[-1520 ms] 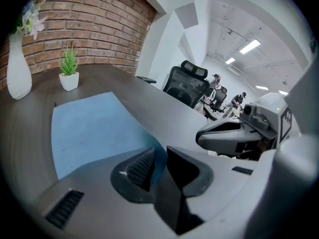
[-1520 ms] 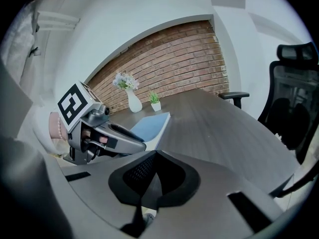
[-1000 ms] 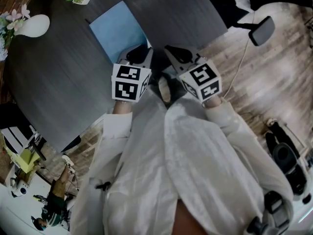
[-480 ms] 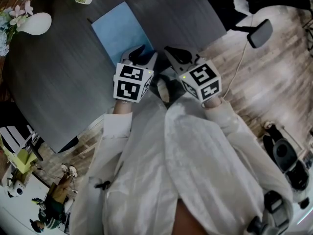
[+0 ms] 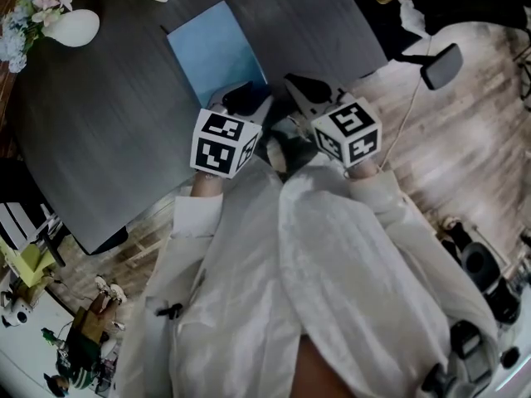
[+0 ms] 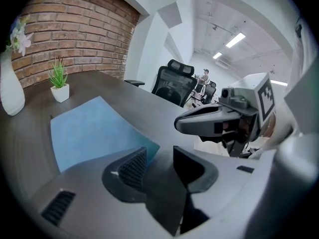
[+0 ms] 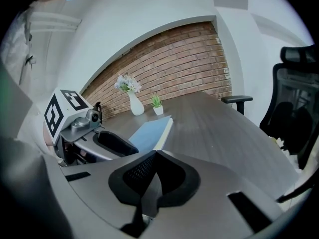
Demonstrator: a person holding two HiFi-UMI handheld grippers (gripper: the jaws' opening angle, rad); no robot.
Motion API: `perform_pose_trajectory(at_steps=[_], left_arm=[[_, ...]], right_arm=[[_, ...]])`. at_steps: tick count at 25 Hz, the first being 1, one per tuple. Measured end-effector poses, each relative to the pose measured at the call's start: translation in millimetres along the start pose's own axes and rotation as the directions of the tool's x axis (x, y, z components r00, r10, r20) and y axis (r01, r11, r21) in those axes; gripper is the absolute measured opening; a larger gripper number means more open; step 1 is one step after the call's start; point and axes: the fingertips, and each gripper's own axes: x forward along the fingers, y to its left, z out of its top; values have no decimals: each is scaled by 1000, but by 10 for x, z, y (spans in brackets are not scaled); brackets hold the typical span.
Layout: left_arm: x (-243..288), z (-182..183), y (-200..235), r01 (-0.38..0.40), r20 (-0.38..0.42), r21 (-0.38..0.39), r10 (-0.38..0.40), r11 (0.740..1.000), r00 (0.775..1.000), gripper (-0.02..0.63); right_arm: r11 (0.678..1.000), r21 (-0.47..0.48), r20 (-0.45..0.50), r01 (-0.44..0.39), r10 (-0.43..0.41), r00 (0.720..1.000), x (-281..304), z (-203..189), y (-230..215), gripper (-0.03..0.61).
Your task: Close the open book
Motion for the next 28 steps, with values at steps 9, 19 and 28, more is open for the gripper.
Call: perform_pose_trajectory(at_steps=[9, 19, 28], left_arm=[[-262, 105, 84, 2, 61, -9, -2, 1000, 998, 155], [-634, 275, 259, -55, 176, -33, 60, 998, 983, 153], [-938, 288, 336, -86, 251, -54, 97, 995, 963, 78]], right_arm=[[999, -32, 10, -25, 26, 1000, 51, 185, 133, 6], [994, -56, 34, -92, 94, 995, 128, 498, 433, 6], [982, -92, 40, -166, 170, 985, 188, 775, 735, 6]])
